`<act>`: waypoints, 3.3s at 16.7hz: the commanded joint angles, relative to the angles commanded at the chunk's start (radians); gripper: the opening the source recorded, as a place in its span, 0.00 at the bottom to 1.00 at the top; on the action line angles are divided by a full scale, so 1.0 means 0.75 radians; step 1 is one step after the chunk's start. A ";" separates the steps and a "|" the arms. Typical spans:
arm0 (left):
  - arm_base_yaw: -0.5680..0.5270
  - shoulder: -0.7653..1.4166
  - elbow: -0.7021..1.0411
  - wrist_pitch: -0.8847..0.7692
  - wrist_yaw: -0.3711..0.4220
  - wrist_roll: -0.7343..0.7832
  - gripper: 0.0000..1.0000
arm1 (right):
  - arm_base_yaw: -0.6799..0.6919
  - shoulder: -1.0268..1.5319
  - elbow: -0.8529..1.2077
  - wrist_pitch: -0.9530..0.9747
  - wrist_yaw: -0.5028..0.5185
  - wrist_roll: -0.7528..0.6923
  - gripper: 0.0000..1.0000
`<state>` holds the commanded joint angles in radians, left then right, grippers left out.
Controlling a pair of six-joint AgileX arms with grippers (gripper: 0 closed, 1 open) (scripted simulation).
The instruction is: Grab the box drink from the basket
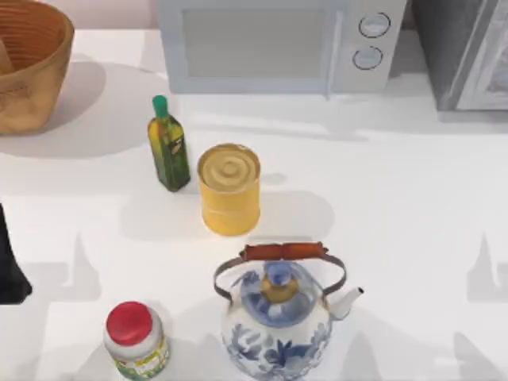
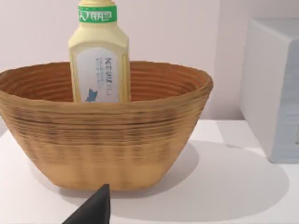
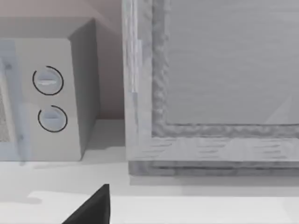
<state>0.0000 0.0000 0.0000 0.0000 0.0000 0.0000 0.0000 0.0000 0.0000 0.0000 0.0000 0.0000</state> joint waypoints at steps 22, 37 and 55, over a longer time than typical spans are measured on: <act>0.237 2.254 0.947 1.284 0.230 0.010 1.00 | 0.000 0.000 0.000 0.000 0.000 0.000 1.00; 0.311 2.761 1.223 1.535 0.362 0.017 1.00 | 0.000 0.000 0.000 0.000 0.000 0.000 1.00; 0.276 2.936 1.522 1.402 0.328 0.012 0.62 | 0.000 0.000 0.000 0.000 0.000 0.000 1.00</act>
<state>0.2067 2.2019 1.1413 1.0518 0.2463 0.0088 0.0000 0.0000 0.0000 0.0000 0.0000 0.0000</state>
